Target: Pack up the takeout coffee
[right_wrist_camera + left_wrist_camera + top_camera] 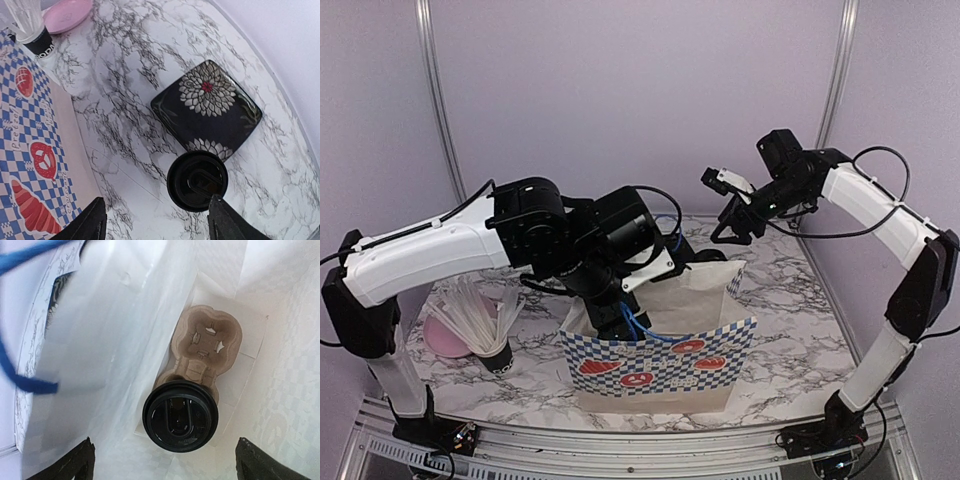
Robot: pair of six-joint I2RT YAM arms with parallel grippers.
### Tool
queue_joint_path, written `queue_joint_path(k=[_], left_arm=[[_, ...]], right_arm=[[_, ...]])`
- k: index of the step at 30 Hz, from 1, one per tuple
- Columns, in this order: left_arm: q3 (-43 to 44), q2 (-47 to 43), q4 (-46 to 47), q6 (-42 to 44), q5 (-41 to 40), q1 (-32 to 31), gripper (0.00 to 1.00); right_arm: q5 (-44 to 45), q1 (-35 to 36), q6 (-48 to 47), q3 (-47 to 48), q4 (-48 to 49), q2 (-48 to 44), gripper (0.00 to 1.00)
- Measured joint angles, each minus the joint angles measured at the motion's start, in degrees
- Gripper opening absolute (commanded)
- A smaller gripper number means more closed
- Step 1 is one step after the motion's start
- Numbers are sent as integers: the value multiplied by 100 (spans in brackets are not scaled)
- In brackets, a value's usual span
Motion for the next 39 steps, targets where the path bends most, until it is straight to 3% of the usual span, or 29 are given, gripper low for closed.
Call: queue_joint_path(k=[7,13,39], left_arm=[[306,-380,0,24,-122,-11,99],[363,-450,-4,15,-186,-11,99],[573,-455,7,-199,-345,-11,99]], right_arm=[[1036,-2,184,0,33,330,79],[1307,-2,188,0,-33,671,83],[1545,-4,186,2,-15,1609,81]])
